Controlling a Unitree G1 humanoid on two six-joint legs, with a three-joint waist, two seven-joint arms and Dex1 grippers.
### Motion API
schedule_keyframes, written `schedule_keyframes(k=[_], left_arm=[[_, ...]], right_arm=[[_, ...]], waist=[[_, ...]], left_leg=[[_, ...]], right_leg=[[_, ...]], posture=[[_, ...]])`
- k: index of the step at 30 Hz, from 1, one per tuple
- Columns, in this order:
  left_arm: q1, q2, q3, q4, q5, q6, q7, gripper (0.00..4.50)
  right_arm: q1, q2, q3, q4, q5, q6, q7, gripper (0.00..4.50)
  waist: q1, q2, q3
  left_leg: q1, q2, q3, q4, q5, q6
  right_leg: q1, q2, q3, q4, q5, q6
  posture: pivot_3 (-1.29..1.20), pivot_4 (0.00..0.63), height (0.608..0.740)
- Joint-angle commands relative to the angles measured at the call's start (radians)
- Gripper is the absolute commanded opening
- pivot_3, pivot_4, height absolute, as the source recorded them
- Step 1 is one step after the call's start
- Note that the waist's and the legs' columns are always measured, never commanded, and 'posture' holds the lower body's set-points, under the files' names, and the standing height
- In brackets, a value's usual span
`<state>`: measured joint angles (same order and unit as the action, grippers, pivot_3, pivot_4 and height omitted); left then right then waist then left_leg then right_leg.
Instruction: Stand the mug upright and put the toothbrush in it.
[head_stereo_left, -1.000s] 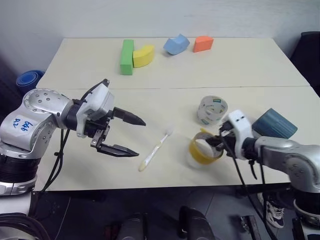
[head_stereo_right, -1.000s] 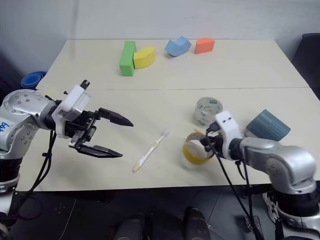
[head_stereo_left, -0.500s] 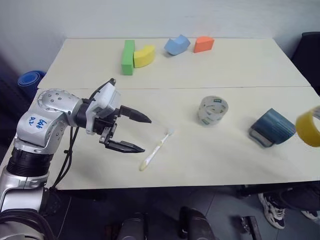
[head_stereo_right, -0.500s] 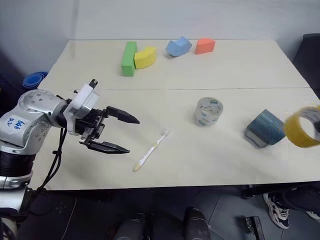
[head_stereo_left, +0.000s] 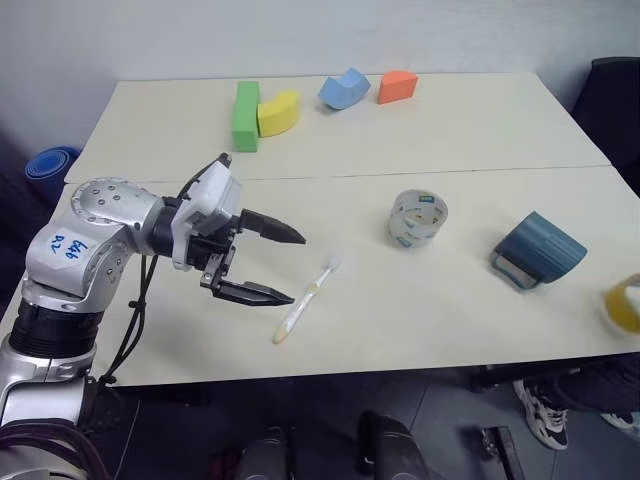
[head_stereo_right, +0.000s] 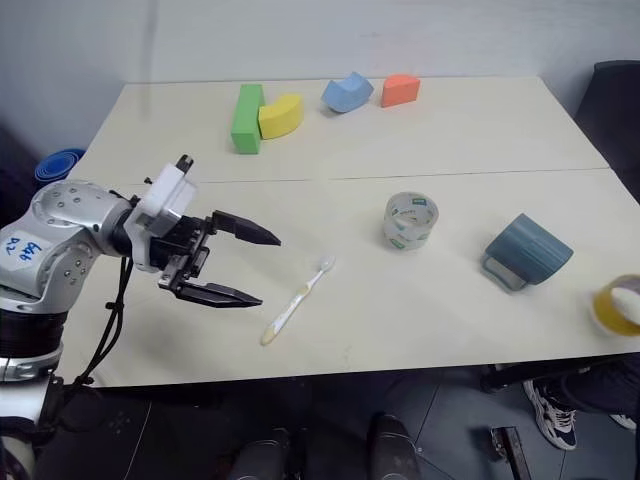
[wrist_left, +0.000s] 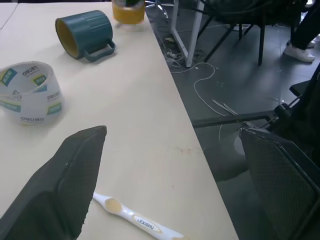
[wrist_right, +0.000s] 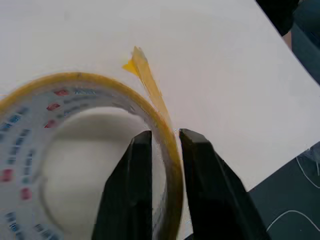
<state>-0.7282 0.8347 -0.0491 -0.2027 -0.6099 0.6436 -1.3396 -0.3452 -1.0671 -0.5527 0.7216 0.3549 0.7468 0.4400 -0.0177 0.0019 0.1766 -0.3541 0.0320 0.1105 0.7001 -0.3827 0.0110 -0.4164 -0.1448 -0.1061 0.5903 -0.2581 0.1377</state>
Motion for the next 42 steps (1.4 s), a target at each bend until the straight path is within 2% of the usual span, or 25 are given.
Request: schedule_keyframes(k=[1, 2, 6, 9, 12, 15, 19, 23, 25, 28, 32, 37, 42], left_arm=[[0.001, 0.011, 0.037, -0.041, -0.029, 0.013, 0.015, 4.5], [0.001, 0.011, 0.039, -0.043, -0.031, 0.014, 0.018, 4.5], [0.005, 0.015, 0.049, -0.045, -0.032, 0.01, 0.03, 4.5], [0.004, 0.015, 0.054, -0.039, -0.029, 0.004, 0.036, 4.5], [-0.009, 0.009, 0.052, -0.017, -0.019, -0.004, 0.04, 4.5], [-0.034, 0.003, 0.046, 0.025, 0.007, -0.03, 0.044, 4.5], [-0.063, 0.001, 0.043, 0.068, 0.03, -0.055, 0.045, 4.5], [-0.07, 0.001, 0.043, 0.079, 0.039, -0.062, 0.043, 4.5], [-0.063, 0.008, 0.051, 0.069, 0.038, -0.059, 0.046, 4.5], [-0.052, 0.012, 0.058, 0.051, 0.037, -0.055, 0.055, 4.5], [-0.045, 0.022, 0.069, 0.036, 0.03, -0.047, 0.063, 4.5], [-0.055, 0.02, 0.07, 0.047, 0.039, -0.055, 0.074, 4.5], [-0.058, 0.021, 0.069, 0.046, 0.04, -0.056, 0.077, 4.5]], right_arm=[[-0.005, -0.055, 0.0, 0.002, -0.028, -0.042, 0.019, 2.14], [0.007, -0.077, -0.003, -0.029, -0.029, -0.025, 0.033, 2.47], [-0.002, -0.182, -0.116, -0.286, 0.07, 0.161, 0.111, 2.47], [-0.106, -0.173, -0.116, -0.531, 0.24, 0.334, 0.177, 2.47], [-0.201, -0.11, 0.017, -0.724, 0.358, 0.426, 0.223, 2.47], [-0.355, 0.04, 0.264, -0.809, 0.33, 0.419, 0.178, 2.47], [-0.51, 0.199, 0.486, -0.693, 0.194, 0.351, 0.133, 2.47], [-0.58, 0.265, 0.582, -0.554, 0.087, 0.265, 0.13, 2.47], [-0.646, 0.331, 0.616, -0.429, 0.039, 0.206, 0.12, 2.47], [-0.721, 0.379, 0.642, -0.284, -0.039, 0.122, 0.122, 2.47], [-0.776, 0.41, 0.674, -0.162, -0.081, 0.091, 0.198, 2.47], [-0.754, 0.425, 0.718, -0.121, -0.147, 0.059, 0.27, 2.47], [-0.747, 0.424, 0.69, -0.124, -0.157, 0.072, 0.291, 2.47]], waist=[[0.0, 0.0, 0.0], [0.0, 0.0, 0.0], [-0.001, 0.009, 0.002], [-0.013, 0.013, 0.001], [-0.014, 0.01, 0.001], [-0.01, 0.003, -0.001], [0.0, 0.004, 0.0], [0.016, 0.004, 0.0], [0.01, 0.004, 0.0], [-0.011, 0.004, 0.0], [-0.016, 0.004, 0.0], [-0.019, 0.004, 0.0], [-0.018, 0.004, 0.0]], left_leg=[[0.0, 0.0, 0.0, 0.0, 0.0, 0.0], [0.0, 0.0, 0.0, 0.0, 0.0, 0.0], [0.0, 0.0, 0.0, 0.0, 0.0, 0.0], [0.001, 0.001, 0.0, 0.0, 0.0, -0.001], [0.002, 0.006, 0.0, 0.0, 0.0, -0.003], [0.002, 0.007, -0.002, 0.001, -0.001, -0.005], [-0.004, 0.005, -0.002, 0.002, -0.001, -0.004], [-0.016, 0.004, -0.006, 0.002, -0.001, -0.004], [-0.016, 0.004, -0.006, 0.001, -0.001, -0.004], [-0.017, 0.003, -0.005, 0.0, -0.001, -0.004], [-0.016, 0.004, -0.006, 0.001, -0.001, -0.004], [-0.016, 0.004, -0.006, 0.005, -0.001, -0.004], [-0.016, 0.005, -0.006, 0.009, -0.001, -0.004]], right_leg=[[0.0, 0.0, 0.0, 0.0, 0.0, 0.0], [0.0, 0.0, 0.0, 0.0, 0.0, 0.0], [0.0, 0.0, 0.001, 0.0, 0.0, 0.0], [0.0, 0.0, 0.001, 0.001, 0.0, 0.0], [0.0, 0.005, 0.002, 0.001, 0.0, 0.0], [0.0, 0.007, 0.001, 0.002, 0.0, 0.0], [-0.004, 0.005, 0.001, 0.002, 0.0, 0.0], [-0.017, 0.005, -0.003, 0.006, 0.0, 0.0], [-0.018, 0.005, -0.005, 0.007, 0.0, 0.0], [-0.018, 0.005, -0.005, 0.006, 0.0, 0.0], [-0.018, 0.005, -0.005, 0.007, 0.0, 0.0], [-0.016, 0.005, -0.004, 0.01, 0.0, 0.0], [-0.016, 0.004, -0.004, 0.014, 0.0, 0.0]], posture=[[0.0, 0.15, 0.74], [0.0, 0.15, 0.74], [0.0, 0.15, 0.74], [0.0, 0.15, 0.74], [0.0, 0.15, 0.74], [0.0, 0.15, 0.74], [0.0, 0.15, 0.74], [0.0, 0.15, 0.74], [0.0, 0.15, 0.74], [0.0, 0.15, 0.74], [0.0, 0.15, 0.74], [0.0, 0.15, 0.74], [0.0, 0.15, 0.74]])
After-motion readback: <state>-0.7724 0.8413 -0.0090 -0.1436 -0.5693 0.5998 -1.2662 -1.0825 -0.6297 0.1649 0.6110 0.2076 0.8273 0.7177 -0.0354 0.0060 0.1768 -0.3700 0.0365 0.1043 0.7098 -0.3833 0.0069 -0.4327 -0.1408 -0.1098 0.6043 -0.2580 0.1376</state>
